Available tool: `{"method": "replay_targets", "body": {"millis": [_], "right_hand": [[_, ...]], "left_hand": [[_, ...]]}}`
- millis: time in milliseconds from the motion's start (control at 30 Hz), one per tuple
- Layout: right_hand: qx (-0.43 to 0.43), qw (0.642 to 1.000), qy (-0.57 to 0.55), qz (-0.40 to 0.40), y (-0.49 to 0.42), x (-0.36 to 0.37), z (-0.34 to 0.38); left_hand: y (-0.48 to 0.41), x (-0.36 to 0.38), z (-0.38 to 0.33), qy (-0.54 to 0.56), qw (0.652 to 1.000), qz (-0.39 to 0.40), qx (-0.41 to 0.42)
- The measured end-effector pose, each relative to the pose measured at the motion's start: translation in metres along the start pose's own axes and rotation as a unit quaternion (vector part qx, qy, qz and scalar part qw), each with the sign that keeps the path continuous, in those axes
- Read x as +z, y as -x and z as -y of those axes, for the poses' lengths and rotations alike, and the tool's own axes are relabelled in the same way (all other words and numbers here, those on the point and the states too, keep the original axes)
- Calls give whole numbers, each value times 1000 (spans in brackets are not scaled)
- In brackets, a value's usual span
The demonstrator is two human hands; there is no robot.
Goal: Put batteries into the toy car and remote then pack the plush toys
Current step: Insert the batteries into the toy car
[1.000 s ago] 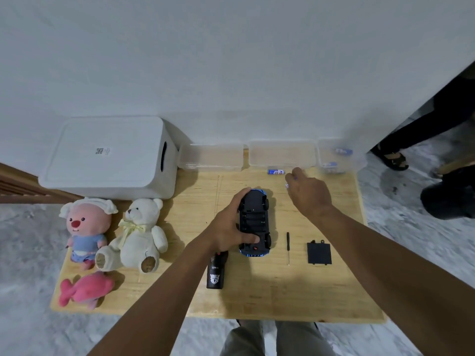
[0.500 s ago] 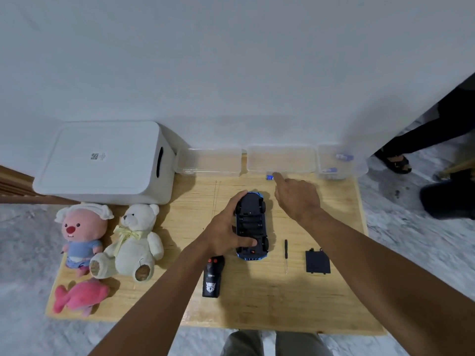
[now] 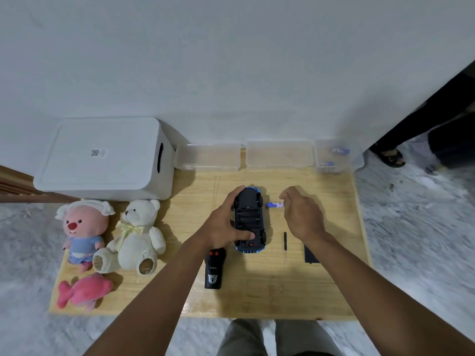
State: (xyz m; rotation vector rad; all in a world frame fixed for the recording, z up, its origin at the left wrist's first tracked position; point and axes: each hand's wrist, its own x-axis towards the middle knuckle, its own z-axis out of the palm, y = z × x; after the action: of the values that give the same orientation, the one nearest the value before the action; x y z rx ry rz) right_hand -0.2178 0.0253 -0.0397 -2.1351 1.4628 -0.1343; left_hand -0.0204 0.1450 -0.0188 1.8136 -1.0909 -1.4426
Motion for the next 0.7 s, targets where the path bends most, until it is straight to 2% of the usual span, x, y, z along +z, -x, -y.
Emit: {"method": "replay_targets", "body": {"millis": [100,200,400,567,700], "right_hand": [[-12,996,41,81,14,6,-5],[-29,997,59,51,18,11,-9],[3,1000,15,25,14,5,-10],[-47,994,-98,7,24,-14,5],[-92,988,-122,23,34,-26,26]], "left_hand": [[1,0,1,-9,1000,9,4],[4,0,2,-9,1000,15,2],[14,0,1,-18,1000,17,8],[20,-2,-7,-24,999,9,21],[24,0,-17,-24,999,4,37]]}}
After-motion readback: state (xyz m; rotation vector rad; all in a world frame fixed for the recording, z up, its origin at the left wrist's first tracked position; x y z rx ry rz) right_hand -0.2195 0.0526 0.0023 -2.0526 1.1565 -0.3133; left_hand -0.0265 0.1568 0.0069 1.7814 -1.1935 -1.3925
